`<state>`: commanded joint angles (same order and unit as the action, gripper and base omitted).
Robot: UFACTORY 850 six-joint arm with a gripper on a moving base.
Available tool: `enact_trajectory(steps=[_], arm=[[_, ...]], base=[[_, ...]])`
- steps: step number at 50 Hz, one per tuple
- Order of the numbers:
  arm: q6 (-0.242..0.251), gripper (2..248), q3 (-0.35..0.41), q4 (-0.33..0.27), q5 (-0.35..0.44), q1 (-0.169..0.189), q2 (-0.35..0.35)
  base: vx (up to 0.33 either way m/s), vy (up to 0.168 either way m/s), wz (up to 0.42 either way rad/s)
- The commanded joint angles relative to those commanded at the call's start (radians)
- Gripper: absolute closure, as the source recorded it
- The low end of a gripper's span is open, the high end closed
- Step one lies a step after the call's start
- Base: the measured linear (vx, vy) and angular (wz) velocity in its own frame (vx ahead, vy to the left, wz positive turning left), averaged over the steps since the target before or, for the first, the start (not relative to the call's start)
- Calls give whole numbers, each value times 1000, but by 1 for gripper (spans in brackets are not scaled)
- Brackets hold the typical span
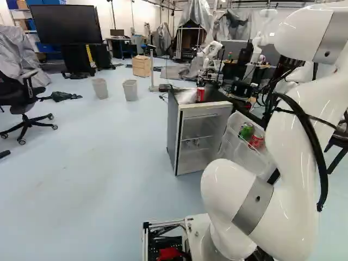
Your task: Grab a drink from the fridge
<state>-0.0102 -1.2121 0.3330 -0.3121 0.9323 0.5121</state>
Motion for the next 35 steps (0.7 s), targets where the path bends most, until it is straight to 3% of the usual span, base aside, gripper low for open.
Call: enact_trajectory(steps=[15, 35], arm=[[0, 3, 0, 0, -19, 0, 1], [0, 3, 0, 0, -148, 0, 1]], base=[[0, 0, 0], [0, 0, 0]])
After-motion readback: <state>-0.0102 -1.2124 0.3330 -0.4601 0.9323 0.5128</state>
